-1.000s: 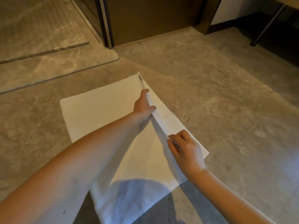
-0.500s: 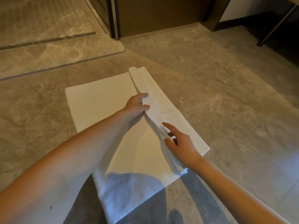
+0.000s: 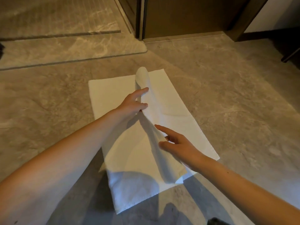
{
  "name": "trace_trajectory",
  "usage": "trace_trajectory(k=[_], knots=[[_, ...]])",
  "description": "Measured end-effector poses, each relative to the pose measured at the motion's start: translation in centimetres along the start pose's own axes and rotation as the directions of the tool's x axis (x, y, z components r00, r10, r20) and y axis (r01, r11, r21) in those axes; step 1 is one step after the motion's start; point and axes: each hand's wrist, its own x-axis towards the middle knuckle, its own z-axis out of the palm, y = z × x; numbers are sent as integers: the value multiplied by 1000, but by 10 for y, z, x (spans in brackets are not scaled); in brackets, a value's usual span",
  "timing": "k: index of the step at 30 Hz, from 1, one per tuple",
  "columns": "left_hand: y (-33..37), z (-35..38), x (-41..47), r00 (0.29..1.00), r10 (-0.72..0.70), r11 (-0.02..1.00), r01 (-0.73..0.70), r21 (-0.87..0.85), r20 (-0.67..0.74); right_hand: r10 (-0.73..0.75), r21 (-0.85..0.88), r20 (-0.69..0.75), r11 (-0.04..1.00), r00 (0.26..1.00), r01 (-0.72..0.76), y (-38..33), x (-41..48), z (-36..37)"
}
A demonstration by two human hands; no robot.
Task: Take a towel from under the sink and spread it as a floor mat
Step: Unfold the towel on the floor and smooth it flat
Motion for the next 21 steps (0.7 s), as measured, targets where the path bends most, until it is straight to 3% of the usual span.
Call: trace_trajectory(k=[4,10,21], knots=[[1,-33,-31,999,8,1000,-7,26,-37,-9,49,246,999,969,-3,-25,7,15],[-3,-87,-79,992,-49,995,59,81,-118,-4,48,489,999,872,-23,-60,18,55],[-42,-166,-166,973,-139,990,142,2,-185,147,-52,728,986,670,-159,-93,32,149]])
